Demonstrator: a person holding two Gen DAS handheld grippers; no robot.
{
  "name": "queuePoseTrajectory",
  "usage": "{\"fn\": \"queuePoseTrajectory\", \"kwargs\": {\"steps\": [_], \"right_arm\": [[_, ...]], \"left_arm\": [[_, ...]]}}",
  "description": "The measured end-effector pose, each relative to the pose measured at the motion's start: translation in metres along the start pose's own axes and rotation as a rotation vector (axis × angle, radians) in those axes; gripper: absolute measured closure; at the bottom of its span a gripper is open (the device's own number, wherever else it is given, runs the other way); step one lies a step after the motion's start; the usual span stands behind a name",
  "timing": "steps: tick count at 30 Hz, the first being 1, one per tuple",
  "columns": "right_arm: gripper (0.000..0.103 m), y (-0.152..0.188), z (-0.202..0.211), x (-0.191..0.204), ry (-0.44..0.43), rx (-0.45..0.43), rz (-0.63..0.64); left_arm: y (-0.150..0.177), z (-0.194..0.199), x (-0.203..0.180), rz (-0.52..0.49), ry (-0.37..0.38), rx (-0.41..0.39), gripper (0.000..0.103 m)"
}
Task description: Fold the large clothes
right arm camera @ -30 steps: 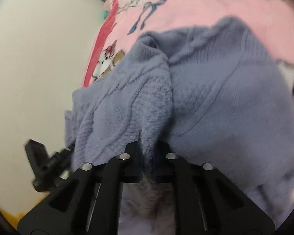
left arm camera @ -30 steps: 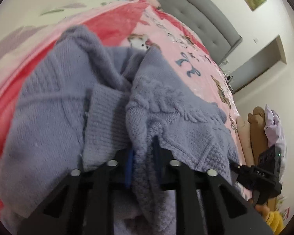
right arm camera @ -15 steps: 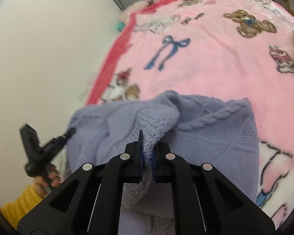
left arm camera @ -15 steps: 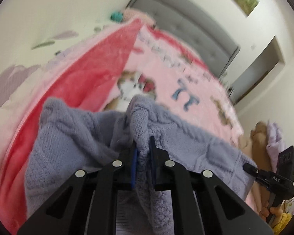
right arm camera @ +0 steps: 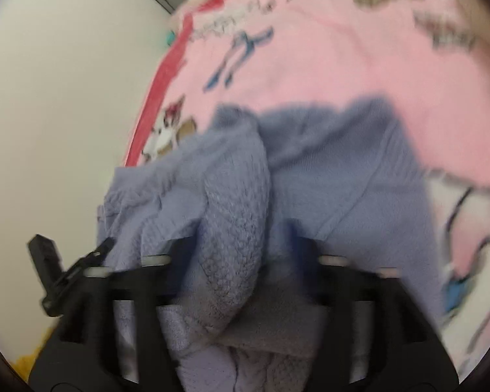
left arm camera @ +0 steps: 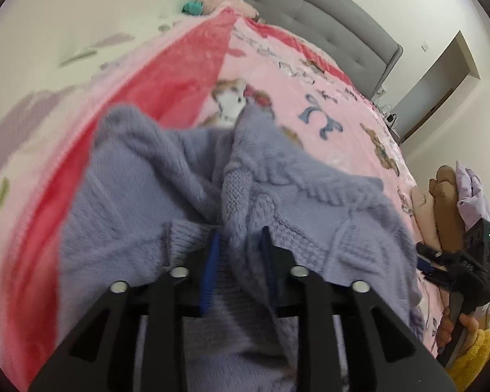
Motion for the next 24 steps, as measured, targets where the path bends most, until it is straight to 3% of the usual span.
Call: {"fn": "queuePoseTrajectory", "kwargs": {"steps": [4,6,8,10,14,15,16,18,20,22,24], "right_arm": [[0.032,-0.045,0.022,0.009,0.053,-0.093,0.108],[0.036,-0.071,0.006,0.007,0.030,-0.042,0.119],[0.048,-0.091,-0.022,0.009,-0.020,0.018,0.110],[0.051,-0.106,-0.052,0.010,-0.043,0.076,0.111],[0.054,-0.102,-0.100,0.017,-0.057,0.243,0.108],[0.055,-0.096,-0.110,0.017,-0.030,0.304,0.114],[0.065,-0.090,-0.117,0.017,-0.026,0.348,0.110],[0.072,-0.083,-0.123,0.020,-0.071,0.384,0.085],[0.093,-0.086,-0.120,0.022,-0.092,0.357,0.105],[0.093,-0.095,-0.112,0.021,-0.097,0.298,0.111],[0.094,-0.111,-0.102,0.021,-0.094,0.224,0.107]], "left_arm": [[-0.025,0.025,-0.016,-0.098,0.007,-0.060,0.060],[-0.045,0.017,-0.033,-0.161,0.025,-0.038,0.055],[-0.056,-0.006,-0.042,-0.175,0.009,0.044,0.050],[-0.067,-0.037,-0.048,-0.116,0.036,0.145,0.050],[-0.083,-0.068,-0.047,-0.058,-0.005,0.174,0.050],[-0.082,-0.075,-0.045,-0.048,-0.023,0.205,0.051],[-0.079,-0.079,-0.045,-0.044,-0.020,0.230,0.057],[-0.075,-0.084,-0.041,-0.074,-0.062,0.235,0.071],[-0.072,-0.087,-0.037,-0.097,-0.078,0.224,0.095],[-0.072,-0.089,-0.035,-0.101,-0.071,0.217,0.103],[-0.078,-0.087,-0.038,-0.105,-0.070,0.181,0.103]]}}
Point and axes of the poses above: each gripper's, at about its wrist camera, not at the fingertips, and z roughly against the way its jaws point, x to its left, y to its underside, the point moved 8 cm from there along -z, roughly the way its jaws point, and after that the axes turned 10 degrees about z, right-handed, at the moved point
